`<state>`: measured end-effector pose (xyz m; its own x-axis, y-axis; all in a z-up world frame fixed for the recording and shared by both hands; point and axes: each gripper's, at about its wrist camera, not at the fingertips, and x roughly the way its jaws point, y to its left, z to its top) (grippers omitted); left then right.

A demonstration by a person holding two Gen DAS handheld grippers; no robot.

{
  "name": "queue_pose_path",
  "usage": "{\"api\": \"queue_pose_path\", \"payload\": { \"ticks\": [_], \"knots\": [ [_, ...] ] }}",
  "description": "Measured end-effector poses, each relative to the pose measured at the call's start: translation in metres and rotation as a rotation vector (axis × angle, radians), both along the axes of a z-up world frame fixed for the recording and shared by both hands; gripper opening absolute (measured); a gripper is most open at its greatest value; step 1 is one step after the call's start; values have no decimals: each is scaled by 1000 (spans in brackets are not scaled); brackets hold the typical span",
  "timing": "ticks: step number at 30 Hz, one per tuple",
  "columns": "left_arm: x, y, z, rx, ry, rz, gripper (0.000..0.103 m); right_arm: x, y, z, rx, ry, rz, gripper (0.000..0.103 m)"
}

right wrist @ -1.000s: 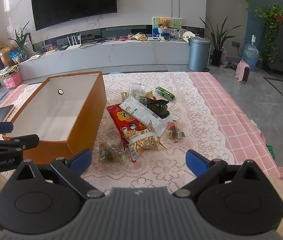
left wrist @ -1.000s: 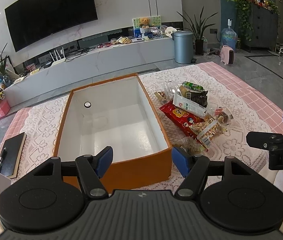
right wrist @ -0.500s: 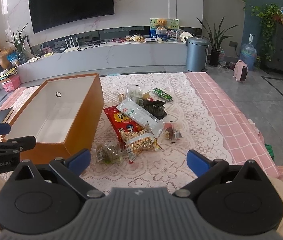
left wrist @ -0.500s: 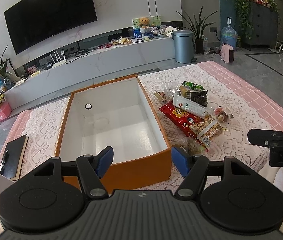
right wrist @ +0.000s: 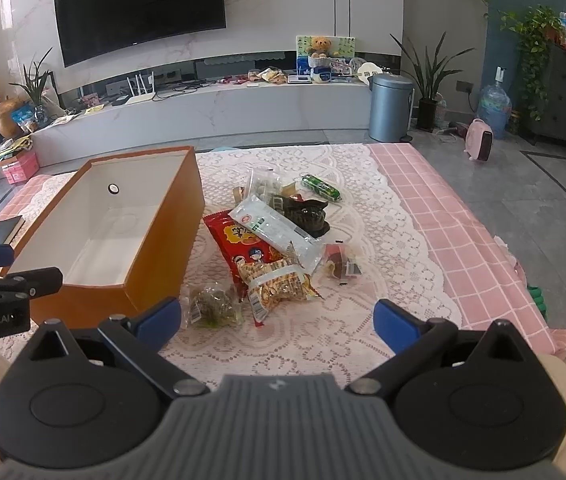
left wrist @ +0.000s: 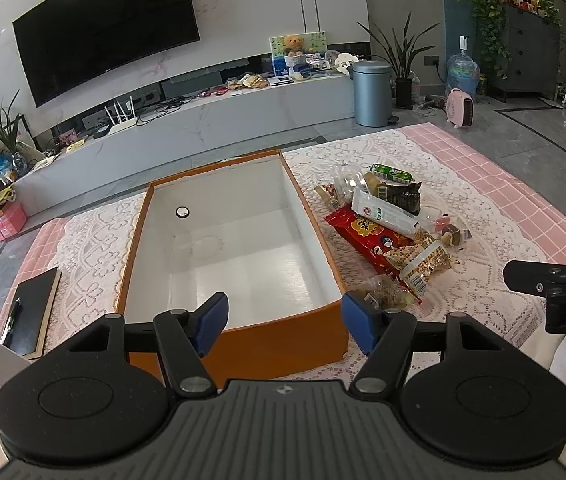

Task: Organize snacks

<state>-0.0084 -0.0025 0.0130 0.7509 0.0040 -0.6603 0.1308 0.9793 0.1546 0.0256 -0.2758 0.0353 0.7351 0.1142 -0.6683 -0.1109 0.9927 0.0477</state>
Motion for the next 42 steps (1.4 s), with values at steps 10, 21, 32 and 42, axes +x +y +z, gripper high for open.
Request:
{"api": "queue_pose_path", "payload": {
  "ticks": [10,21,32,42],
  "knots": [
    [1,2,1,0,0,0,76,0,-2,0,1,3,-8,99],
    [1,-7,0,8,-2,-11,76,1,-6,-2,10,4,-15,99],
    [0,-11,0,6,-4,-18,76,0,-6,-2,11,5,-17,99],
    [-1,-21,-6,-34,-14,-86,74,0,-14,-11,12,14,-11,98]
  ]
}}
